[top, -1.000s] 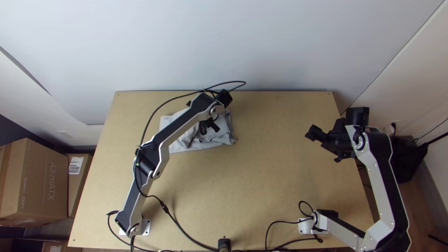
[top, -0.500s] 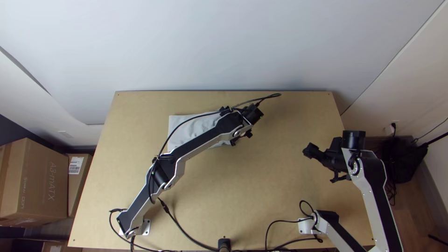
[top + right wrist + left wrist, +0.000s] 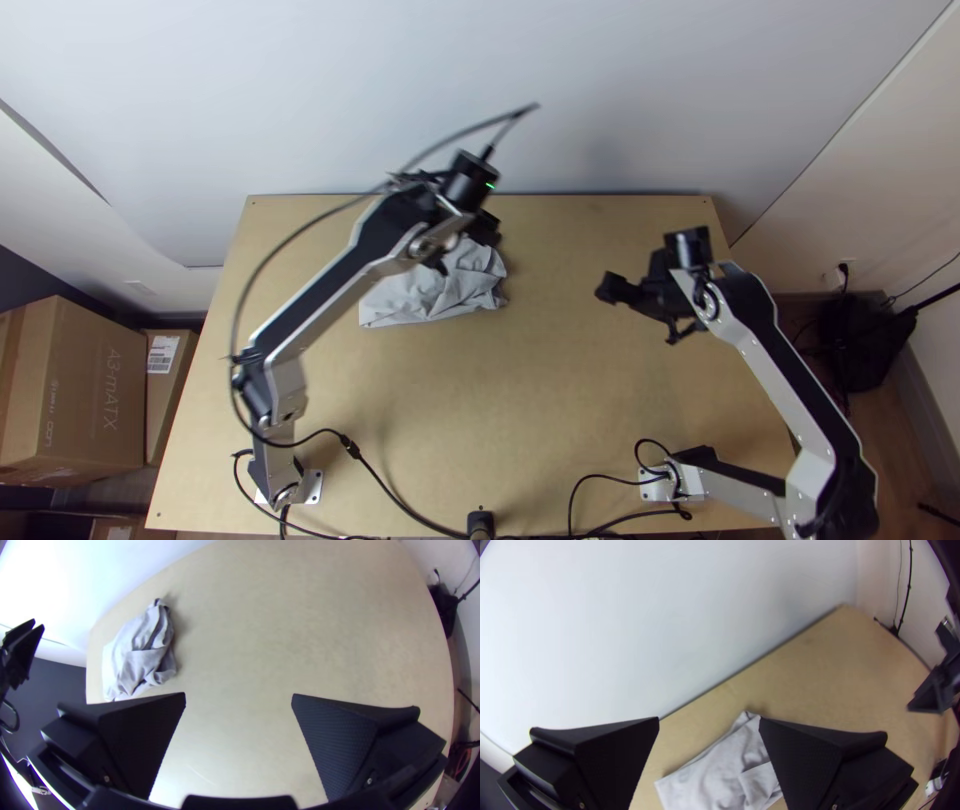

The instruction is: Fold the t-shirt

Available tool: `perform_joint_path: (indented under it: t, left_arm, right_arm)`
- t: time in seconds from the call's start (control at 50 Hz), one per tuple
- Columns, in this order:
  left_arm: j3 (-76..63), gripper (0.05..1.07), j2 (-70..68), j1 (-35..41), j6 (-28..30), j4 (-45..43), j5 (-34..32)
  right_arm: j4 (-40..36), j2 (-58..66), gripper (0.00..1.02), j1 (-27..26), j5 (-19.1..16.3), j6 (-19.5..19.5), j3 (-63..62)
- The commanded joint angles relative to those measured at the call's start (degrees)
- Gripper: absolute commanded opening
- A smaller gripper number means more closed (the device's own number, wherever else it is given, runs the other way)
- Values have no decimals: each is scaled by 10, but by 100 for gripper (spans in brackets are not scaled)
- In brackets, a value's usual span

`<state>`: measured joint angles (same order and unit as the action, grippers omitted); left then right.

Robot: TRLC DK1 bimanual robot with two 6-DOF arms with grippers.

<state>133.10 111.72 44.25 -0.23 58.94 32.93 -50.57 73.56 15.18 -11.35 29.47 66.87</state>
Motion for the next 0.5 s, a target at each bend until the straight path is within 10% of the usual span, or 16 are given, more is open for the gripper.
perform_joint_path:
  t: [0.0, 0.48]
  left_arm:
    - [-18, 102, -75, -23, -19, 33, -21]
    - [-78, 102, -251, -168, -28, 136, -55]
  right_arm:
    - [3, 69, 98, 46, 0, 30, 79]
    - [-18, 391, 98, 235, 92, 34, 434]
